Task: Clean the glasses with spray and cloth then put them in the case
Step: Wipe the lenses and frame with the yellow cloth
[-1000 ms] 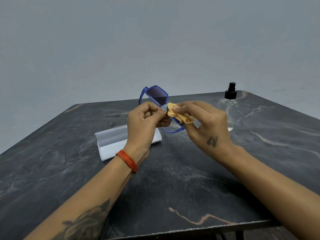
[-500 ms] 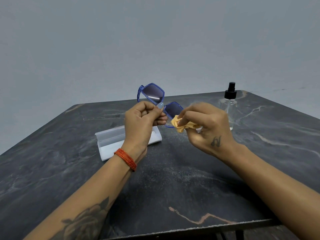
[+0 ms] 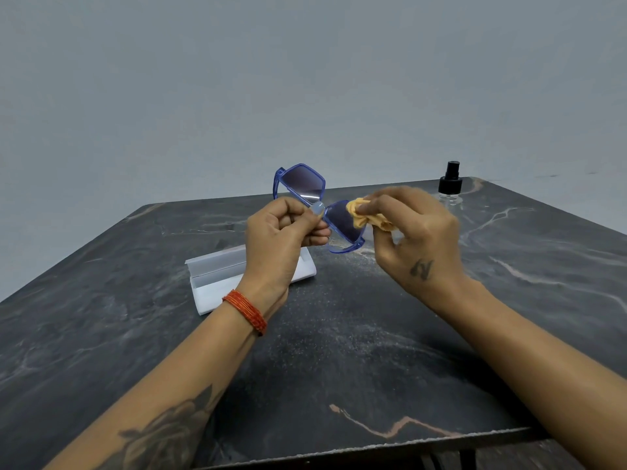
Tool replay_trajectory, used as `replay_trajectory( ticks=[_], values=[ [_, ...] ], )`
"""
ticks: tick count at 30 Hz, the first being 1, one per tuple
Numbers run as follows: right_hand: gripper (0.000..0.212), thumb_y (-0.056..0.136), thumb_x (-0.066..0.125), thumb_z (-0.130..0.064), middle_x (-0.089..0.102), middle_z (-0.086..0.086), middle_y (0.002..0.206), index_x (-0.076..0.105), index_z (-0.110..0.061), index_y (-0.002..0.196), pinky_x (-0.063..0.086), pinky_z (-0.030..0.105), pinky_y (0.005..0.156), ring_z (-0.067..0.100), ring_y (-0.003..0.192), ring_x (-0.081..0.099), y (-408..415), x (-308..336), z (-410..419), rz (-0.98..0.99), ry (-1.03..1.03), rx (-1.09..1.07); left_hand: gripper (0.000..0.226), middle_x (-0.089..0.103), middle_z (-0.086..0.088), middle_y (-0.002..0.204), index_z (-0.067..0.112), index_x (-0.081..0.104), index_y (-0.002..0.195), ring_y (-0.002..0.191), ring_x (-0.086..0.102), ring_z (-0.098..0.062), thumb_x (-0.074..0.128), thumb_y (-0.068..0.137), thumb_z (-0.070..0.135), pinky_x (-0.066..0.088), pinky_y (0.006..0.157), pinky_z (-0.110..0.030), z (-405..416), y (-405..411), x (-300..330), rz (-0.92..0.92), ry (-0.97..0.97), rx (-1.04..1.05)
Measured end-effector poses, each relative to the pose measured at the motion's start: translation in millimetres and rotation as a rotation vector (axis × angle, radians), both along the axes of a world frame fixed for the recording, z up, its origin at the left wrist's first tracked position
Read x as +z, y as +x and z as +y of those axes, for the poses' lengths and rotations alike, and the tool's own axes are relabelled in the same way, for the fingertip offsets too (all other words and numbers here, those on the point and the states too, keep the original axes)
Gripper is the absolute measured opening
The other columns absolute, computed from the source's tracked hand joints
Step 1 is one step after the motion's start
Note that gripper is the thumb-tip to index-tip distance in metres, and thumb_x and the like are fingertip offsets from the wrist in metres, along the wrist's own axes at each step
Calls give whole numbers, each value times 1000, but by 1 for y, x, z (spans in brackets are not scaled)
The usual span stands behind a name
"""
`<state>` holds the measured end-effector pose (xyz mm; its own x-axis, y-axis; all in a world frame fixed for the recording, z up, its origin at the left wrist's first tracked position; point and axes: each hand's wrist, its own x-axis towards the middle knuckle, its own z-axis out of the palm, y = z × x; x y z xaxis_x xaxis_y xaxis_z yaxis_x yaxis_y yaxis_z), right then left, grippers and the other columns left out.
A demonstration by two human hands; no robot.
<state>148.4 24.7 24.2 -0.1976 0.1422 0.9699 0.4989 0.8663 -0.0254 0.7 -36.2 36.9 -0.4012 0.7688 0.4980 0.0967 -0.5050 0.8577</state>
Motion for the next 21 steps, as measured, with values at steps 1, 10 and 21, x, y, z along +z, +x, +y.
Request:
replay_trajectory(
  ticks=[1,10,21],
  values=[
    [29,66,65,15,68,9,85,72,-5,85,47,26,64,26,76,63,0,0,0,-5,2,0,20,63,1,51,6,56,65,51,62,-11,60,83,-2,53,55,-19,0,1,0,12,-2,-5],
    [29,76,55,9,69,10,97,72,-3,95,50,32,74,26,87,64,-7,-4,-5,-113,16,150,19,65,3,54,6,58,68,53,63,-10,58,84,-2,53,56,-21,-1,1,-2,73,-7,5],
    [23,57,52,11,65,4,80,66,-4,67,45,37,55,28,68,58,-1,1,-9,-191,-39,245,19,63,1,52,4,57,66,50,61,-10,59,83,-3,52,54,-19,1,-1,-2,9,-19,26]
  ],
)
